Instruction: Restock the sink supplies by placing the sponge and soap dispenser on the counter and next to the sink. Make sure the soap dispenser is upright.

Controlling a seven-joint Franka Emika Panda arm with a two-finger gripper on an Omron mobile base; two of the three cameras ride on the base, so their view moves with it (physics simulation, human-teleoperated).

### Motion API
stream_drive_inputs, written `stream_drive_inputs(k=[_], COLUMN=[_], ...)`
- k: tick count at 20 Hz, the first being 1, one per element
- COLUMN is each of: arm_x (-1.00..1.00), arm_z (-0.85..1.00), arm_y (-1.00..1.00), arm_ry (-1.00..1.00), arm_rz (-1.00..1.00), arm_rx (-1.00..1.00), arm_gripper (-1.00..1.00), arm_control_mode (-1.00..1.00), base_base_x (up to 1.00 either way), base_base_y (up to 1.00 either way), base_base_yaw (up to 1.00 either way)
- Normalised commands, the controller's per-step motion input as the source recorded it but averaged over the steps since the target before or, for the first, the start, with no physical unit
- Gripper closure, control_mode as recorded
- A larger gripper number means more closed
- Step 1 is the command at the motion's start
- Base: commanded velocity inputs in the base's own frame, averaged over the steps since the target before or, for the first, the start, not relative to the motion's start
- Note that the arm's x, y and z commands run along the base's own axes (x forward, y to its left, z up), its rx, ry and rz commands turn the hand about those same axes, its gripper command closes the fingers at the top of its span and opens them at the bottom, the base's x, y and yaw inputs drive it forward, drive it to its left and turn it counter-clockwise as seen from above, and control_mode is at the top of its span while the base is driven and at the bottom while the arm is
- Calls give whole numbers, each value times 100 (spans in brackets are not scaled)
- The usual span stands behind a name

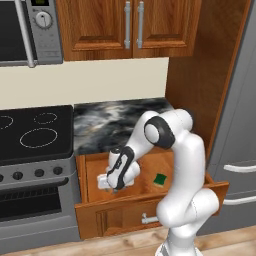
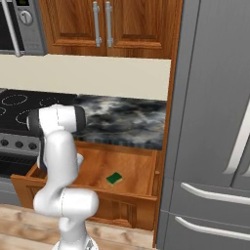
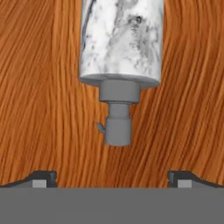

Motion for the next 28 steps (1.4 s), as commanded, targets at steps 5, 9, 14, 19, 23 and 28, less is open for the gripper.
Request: stream_drive_inputs(k=[5,9,14,19,23,28], arm_x=[42,39,14,0,0,16], arm_z=[-12,-24,-30,-10,-10,-7], arm_y=[6,0,0,0,0,0], arm_ry=[0,0,0,0,0,0], arm_rz=[-1,0,0,0,0,0], arm_rx=[0,0,0,0,0,0], arm_gripper=[-100,-100,-100,-100,-100,-100], arm_control_mode=[-100,-100,-100,-100,-100,-100], base_base_x=[0,0,0,0,0,0], base_base_y=[0,0,0,0,0,0], base_base_yaw=[0,0,0,0,0,0])
